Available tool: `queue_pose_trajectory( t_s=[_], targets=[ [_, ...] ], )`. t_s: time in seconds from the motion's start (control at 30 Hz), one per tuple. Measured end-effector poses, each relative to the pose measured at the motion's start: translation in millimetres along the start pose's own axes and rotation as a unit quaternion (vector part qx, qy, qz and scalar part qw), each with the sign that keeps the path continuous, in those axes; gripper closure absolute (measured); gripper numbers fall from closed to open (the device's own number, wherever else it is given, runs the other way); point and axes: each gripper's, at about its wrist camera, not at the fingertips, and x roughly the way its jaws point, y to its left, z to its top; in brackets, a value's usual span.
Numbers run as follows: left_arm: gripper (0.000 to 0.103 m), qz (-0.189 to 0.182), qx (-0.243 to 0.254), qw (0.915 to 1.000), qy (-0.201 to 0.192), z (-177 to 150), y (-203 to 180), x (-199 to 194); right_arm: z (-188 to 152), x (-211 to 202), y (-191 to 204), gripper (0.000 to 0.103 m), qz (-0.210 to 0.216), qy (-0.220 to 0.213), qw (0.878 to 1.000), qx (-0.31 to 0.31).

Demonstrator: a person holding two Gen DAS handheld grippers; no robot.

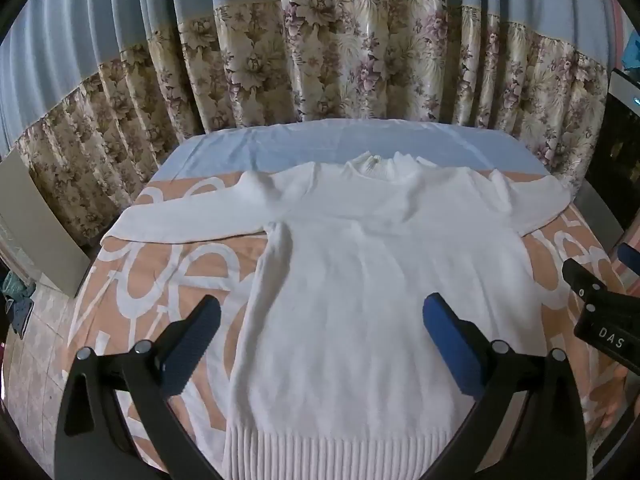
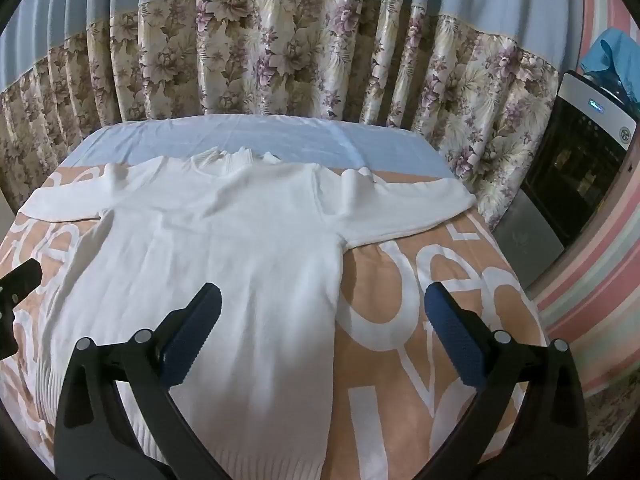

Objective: Fold small clothes

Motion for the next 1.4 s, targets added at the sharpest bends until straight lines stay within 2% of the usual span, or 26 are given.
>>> queue_pose_trajectory(
  t_s=[0.03,0.07,1.4],
  targets=[
    [0.002,0.017,0.012,0.9998,-0.007,-0.9,-3.1,-1.1,-0.1,-0.2,0.0,0.003,-0.001,-0.002,1.000,0.000],
    [0.002,0.019,0.013,0.9997,-0.005,-1.0,-3.7,-0.5,-0.2,-0.1,-0.3,0.003,-0.001,-0.002,1.000,0.000],
    [0.002,0.018,0.009,0.9998,0.002,-6.0,-1.5,3.4,1.2,0.3,0.5,0.003,-0.003,-0.006,1.000,-0.003]
  ],
)
